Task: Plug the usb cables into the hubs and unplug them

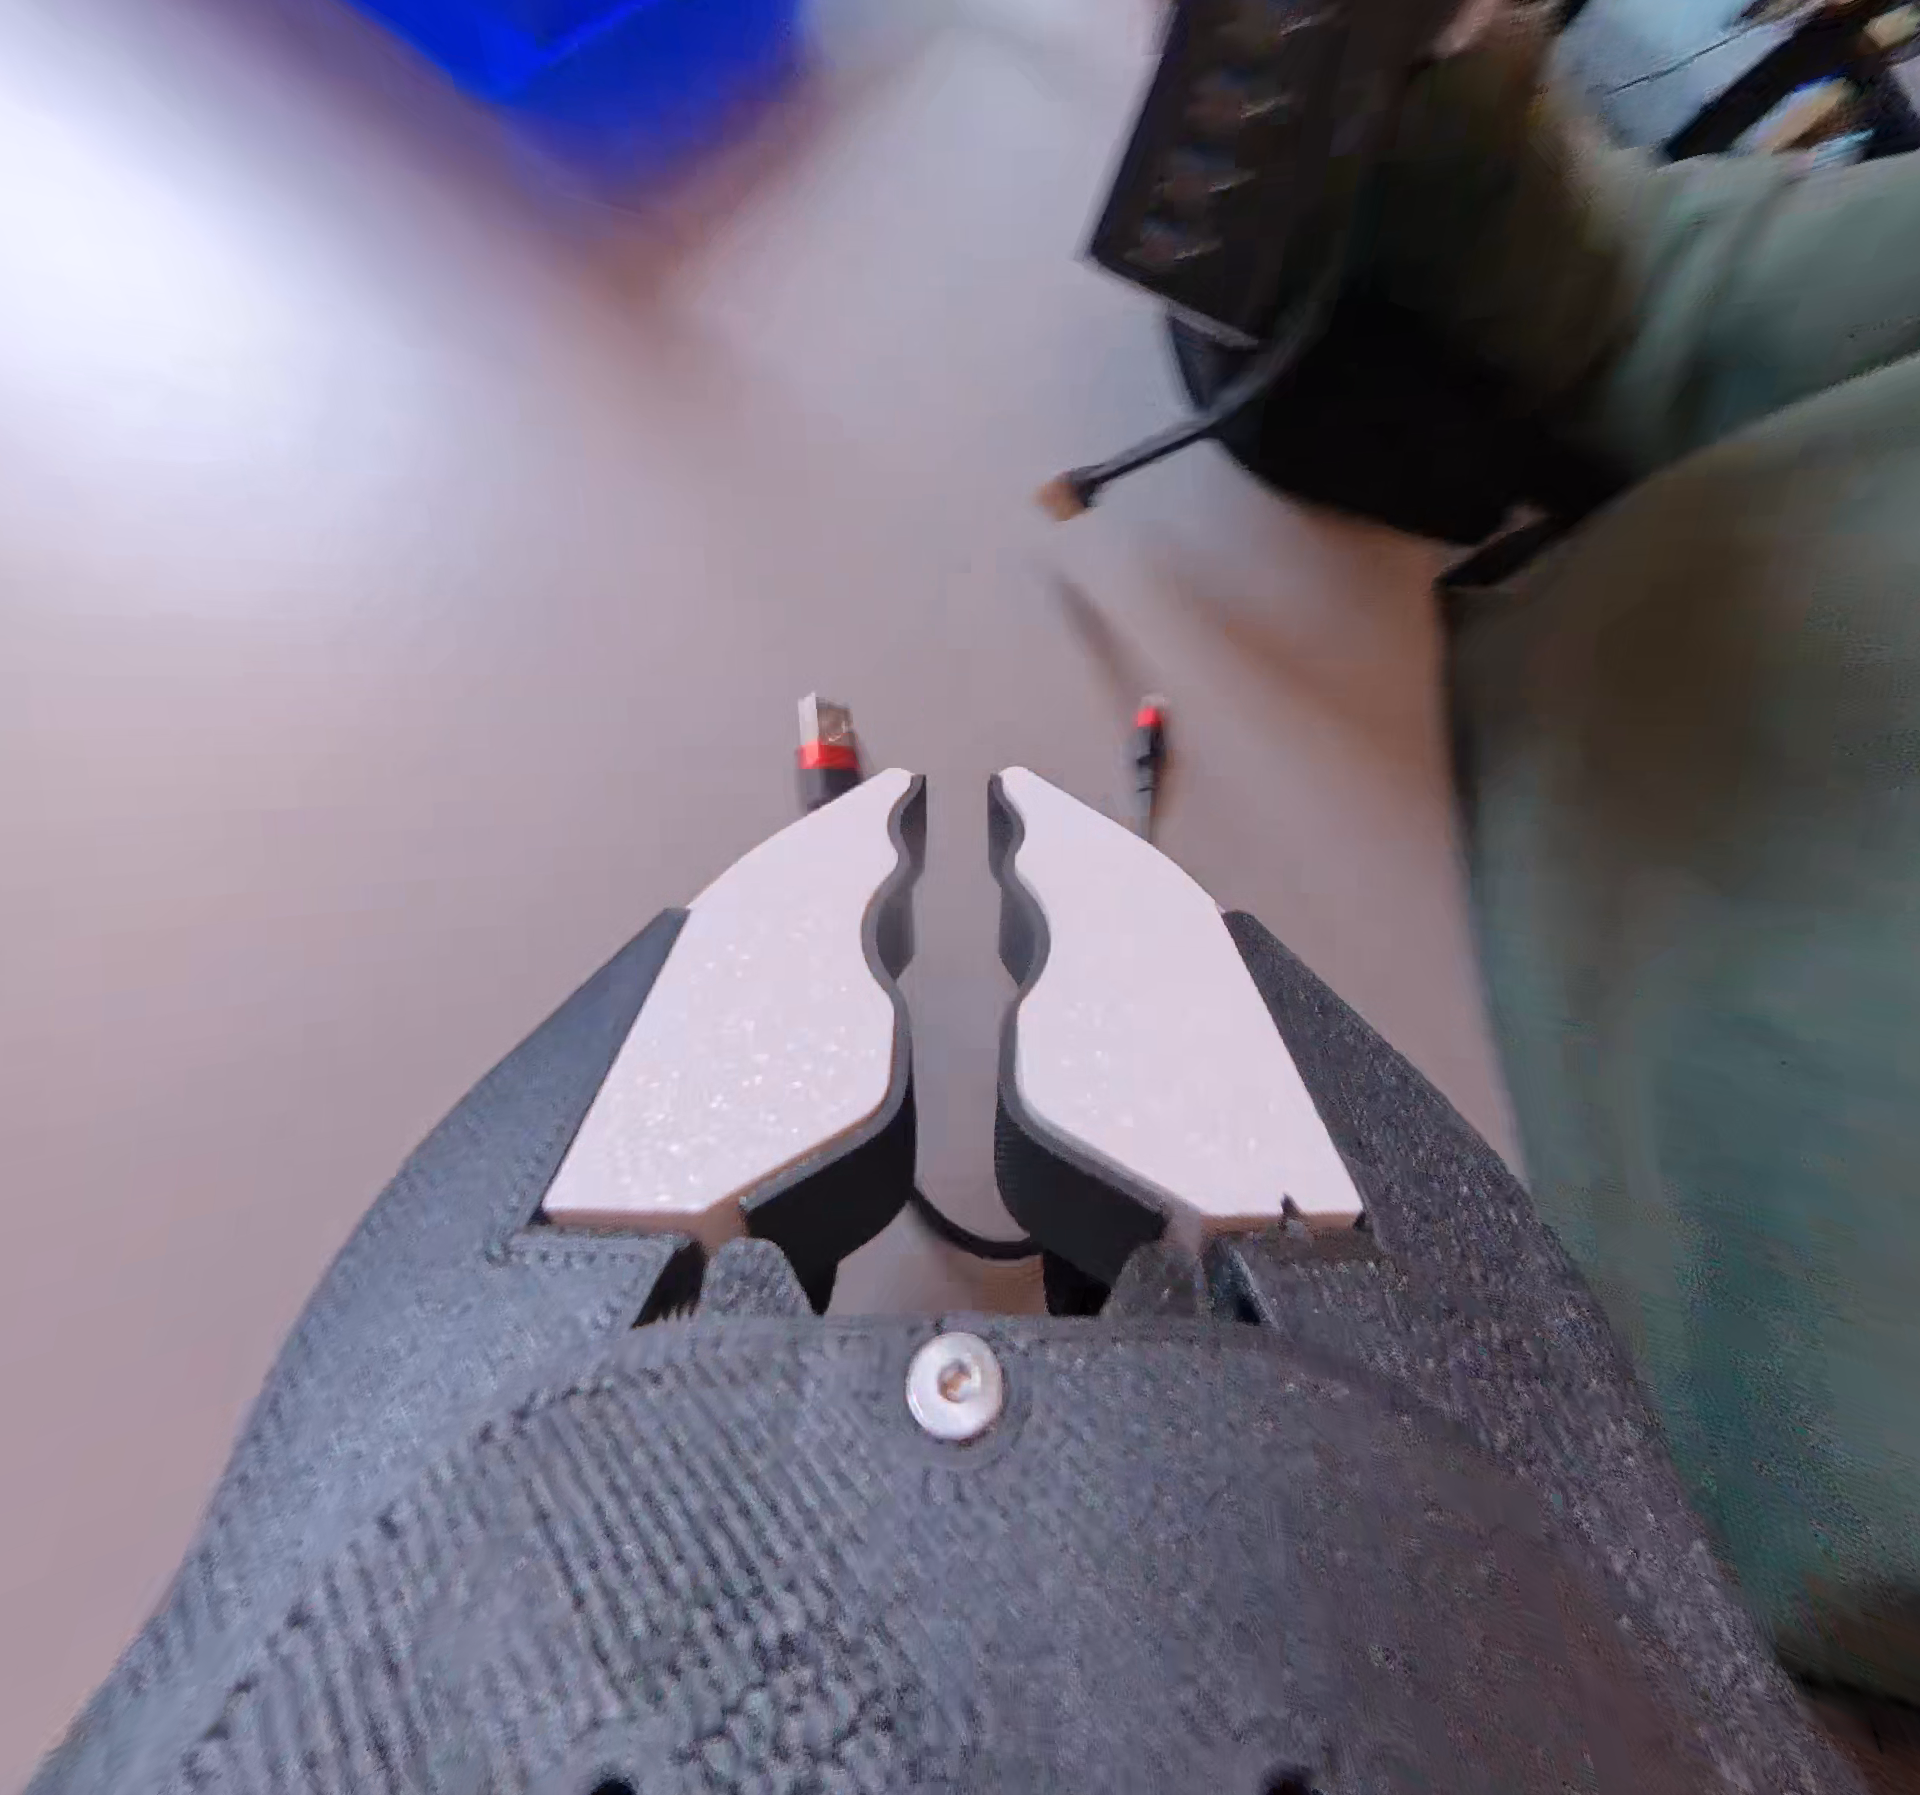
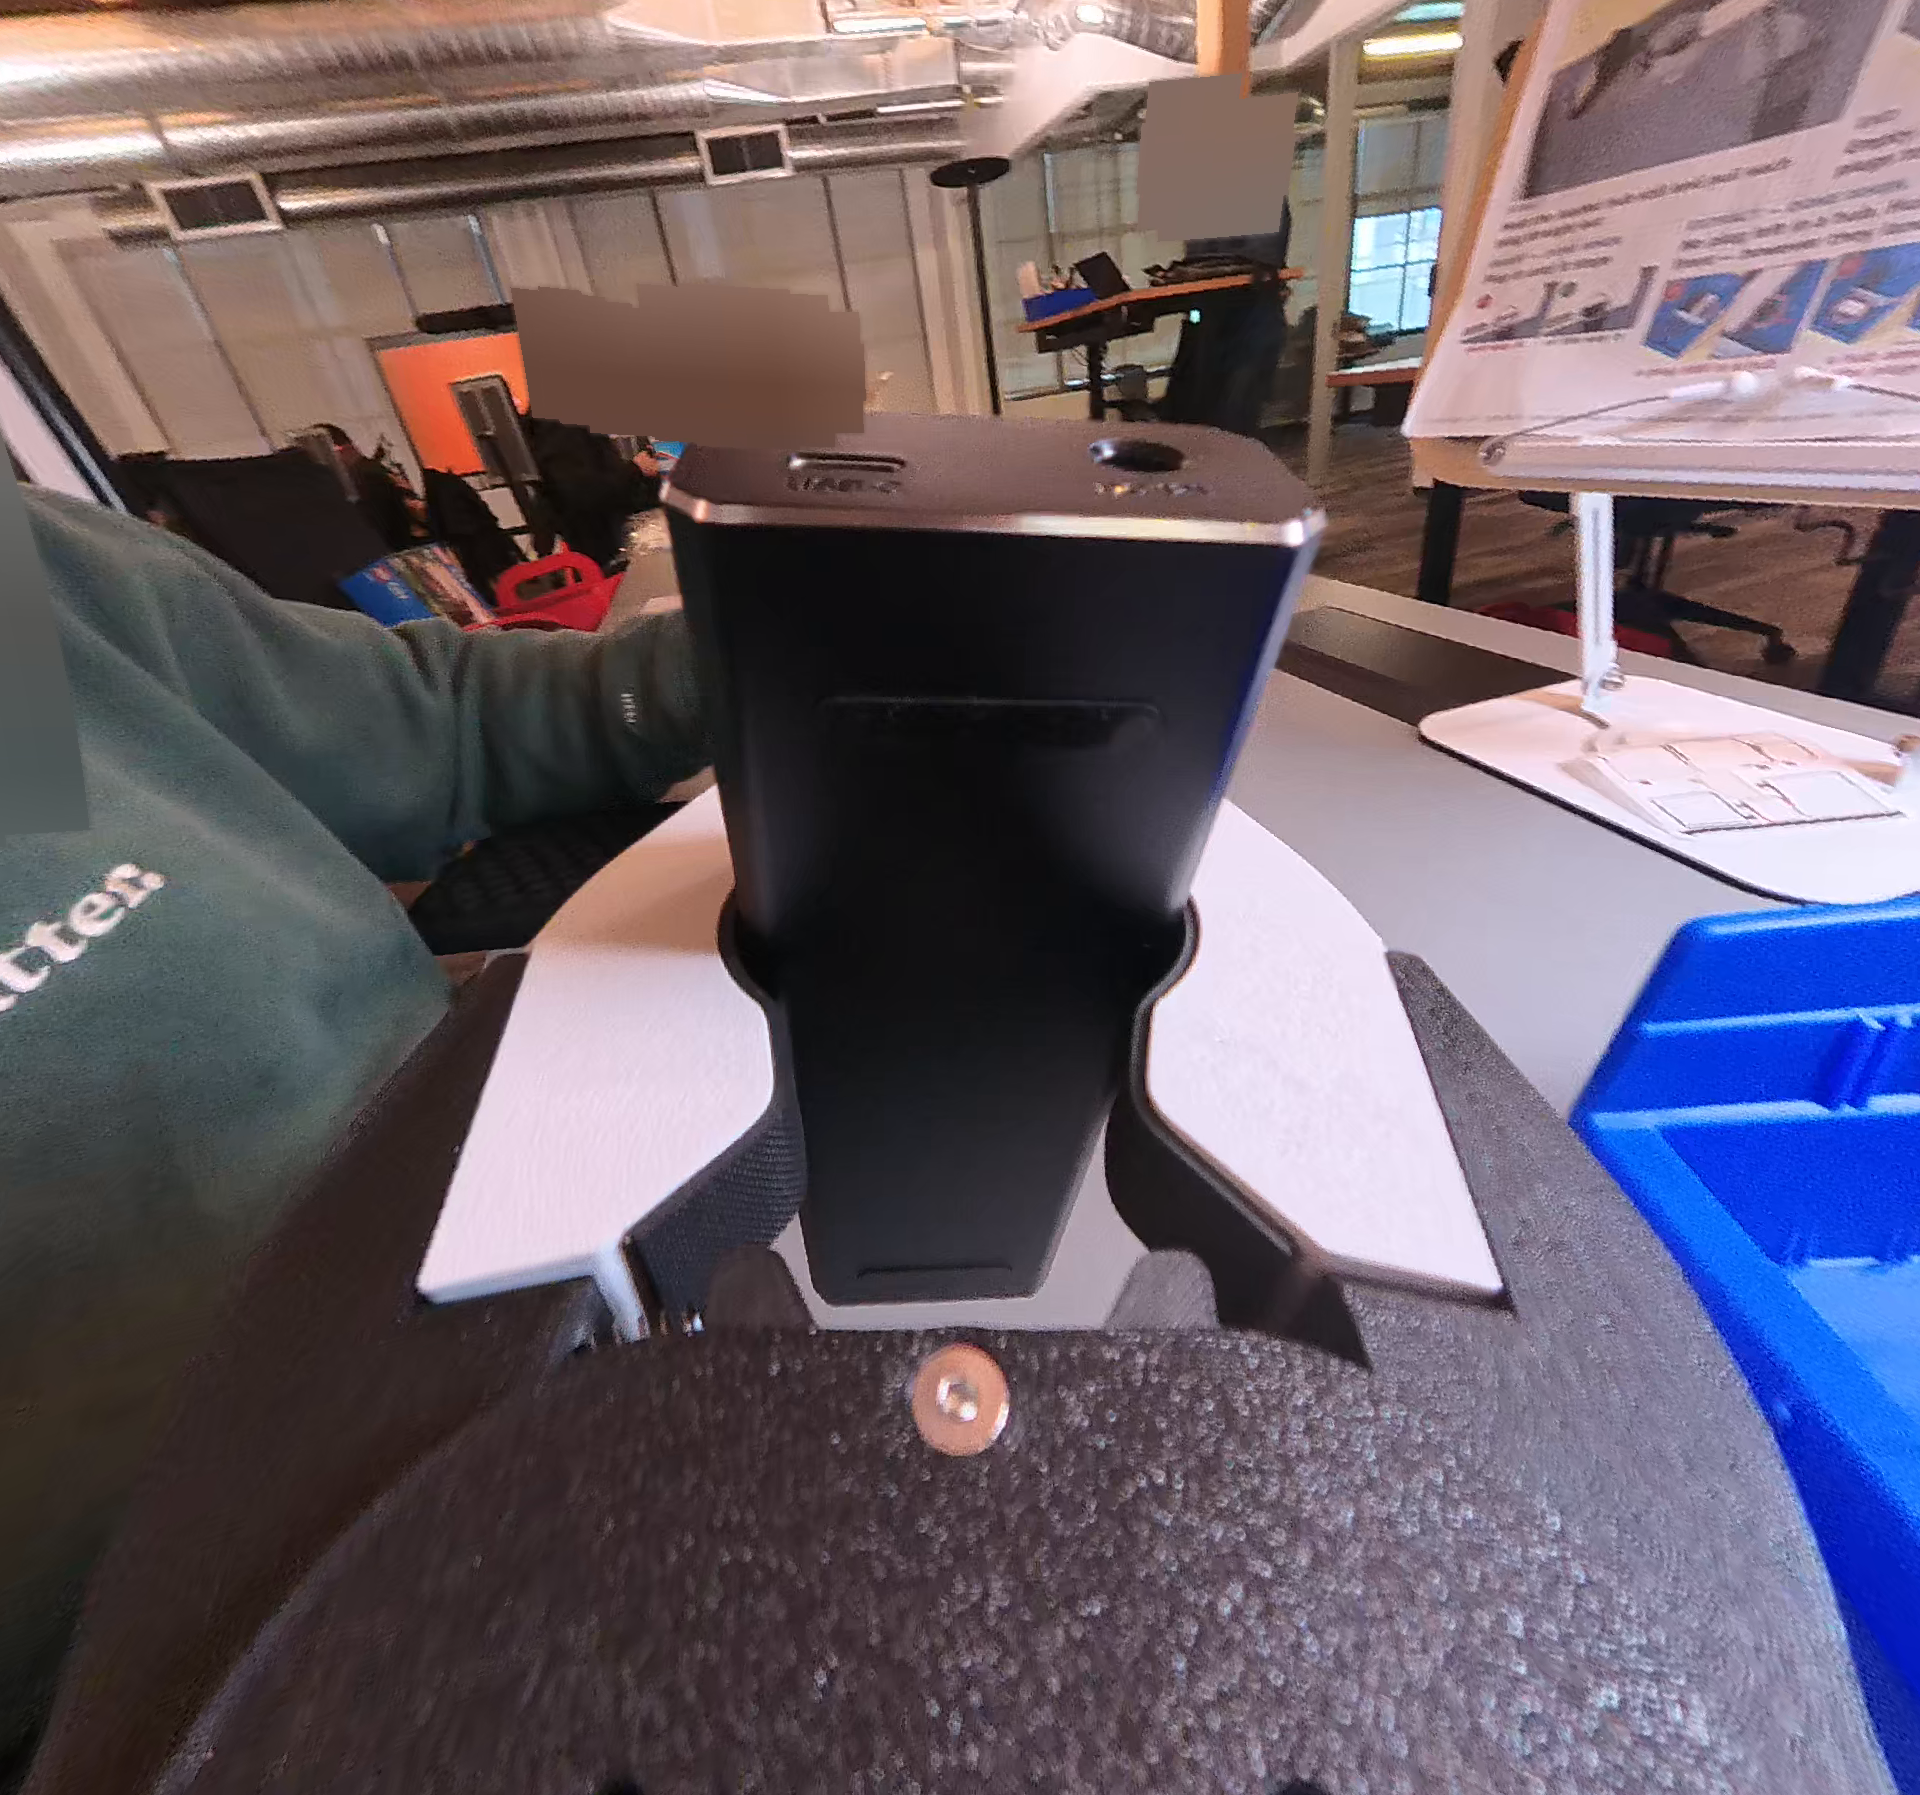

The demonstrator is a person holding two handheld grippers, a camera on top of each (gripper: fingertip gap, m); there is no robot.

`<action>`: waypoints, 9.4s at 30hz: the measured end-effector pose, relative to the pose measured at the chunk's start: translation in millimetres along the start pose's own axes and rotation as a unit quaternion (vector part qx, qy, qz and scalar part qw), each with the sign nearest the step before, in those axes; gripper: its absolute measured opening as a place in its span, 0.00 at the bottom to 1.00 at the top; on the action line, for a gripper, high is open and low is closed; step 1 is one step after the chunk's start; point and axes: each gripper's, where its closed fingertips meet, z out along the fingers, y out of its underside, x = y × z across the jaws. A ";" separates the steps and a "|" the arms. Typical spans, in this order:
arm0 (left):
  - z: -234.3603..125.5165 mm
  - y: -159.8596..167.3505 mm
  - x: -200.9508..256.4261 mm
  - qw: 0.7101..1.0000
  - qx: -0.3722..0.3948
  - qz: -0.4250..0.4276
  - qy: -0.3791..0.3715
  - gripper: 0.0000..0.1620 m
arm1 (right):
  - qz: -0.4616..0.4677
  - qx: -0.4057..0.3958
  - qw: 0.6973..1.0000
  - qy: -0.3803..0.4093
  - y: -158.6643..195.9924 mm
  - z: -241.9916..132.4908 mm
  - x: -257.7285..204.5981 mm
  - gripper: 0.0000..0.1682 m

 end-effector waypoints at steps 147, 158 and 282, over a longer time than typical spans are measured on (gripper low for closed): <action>47.1 -65.3 78.2 0.955 -0.101 0.279 -0.025 0.07 | -0.020 -0.142 0.982 -0.125 66.3 36.7 -47.8 0.42; 46.0 -55.4 74.6 0.927 -0.205 0.311 -0.047 0.07 | -0.012 -0.155 0.979 -0.130 71.5 38.8 -51.4 0.43; 33.5 -98.7 80.9 0.989 0.075 0.127 0.025 0.03 | -0.018 -0.082 0.995 -0.054 35.7 33.5 -36.1 0.42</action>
